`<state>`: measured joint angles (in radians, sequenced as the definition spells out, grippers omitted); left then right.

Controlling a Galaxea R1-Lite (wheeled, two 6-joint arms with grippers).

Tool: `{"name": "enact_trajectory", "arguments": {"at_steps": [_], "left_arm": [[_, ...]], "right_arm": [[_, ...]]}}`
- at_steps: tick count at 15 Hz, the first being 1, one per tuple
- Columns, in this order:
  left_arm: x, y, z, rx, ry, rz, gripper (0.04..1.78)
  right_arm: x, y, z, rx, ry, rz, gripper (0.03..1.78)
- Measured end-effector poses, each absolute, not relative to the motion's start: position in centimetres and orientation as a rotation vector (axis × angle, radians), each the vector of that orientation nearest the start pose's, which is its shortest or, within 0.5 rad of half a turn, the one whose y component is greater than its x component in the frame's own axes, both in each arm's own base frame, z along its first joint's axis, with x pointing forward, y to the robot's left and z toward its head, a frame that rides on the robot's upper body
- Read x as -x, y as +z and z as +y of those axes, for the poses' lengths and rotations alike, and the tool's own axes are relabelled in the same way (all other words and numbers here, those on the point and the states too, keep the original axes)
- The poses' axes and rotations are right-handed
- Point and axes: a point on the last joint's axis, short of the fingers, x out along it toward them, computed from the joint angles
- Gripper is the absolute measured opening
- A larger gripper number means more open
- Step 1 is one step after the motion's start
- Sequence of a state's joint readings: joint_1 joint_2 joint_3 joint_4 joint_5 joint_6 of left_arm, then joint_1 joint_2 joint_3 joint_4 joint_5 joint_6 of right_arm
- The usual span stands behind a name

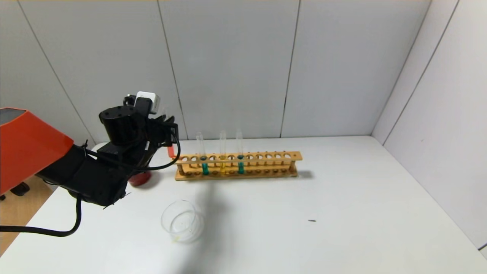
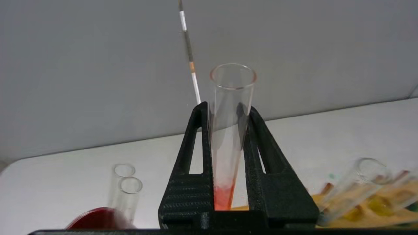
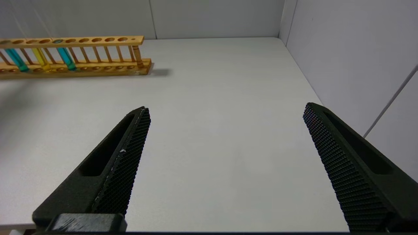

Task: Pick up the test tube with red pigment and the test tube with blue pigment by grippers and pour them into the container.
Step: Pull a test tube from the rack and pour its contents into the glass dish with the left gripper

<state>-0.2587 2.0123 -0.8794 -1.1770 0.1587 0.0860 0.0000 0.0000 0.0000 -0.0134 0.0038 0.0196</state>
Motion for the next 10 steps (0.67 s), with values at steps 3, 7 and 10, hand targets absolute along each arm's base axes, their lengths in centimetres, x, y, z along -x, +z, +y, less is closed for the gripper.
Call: {"name": "enact_trajectory", "arguments": {"at_steps": [3, 7, 10], "left_arm": [[-36.3, 16.0, -9.4, -0.084, -0.074, -0.075, 0.32], [-35.4, 17.2, -9.3, -0.089, -0.076, -0.07, 0.32], [-33.9, 18.3, -9.0, -0.098, -0.074, -0.05, 0.32]], "right_arm": [[2.3, 7.7, 0.0, -0.02, 0.005, -0.013, 1.71], [2.3, 7.7, 0.0, -0.02, 0.004, -0.013, 1.71], [2.3, 7.7, 0.0, -0.02, 0.004, -0.013, 1.71]]}}
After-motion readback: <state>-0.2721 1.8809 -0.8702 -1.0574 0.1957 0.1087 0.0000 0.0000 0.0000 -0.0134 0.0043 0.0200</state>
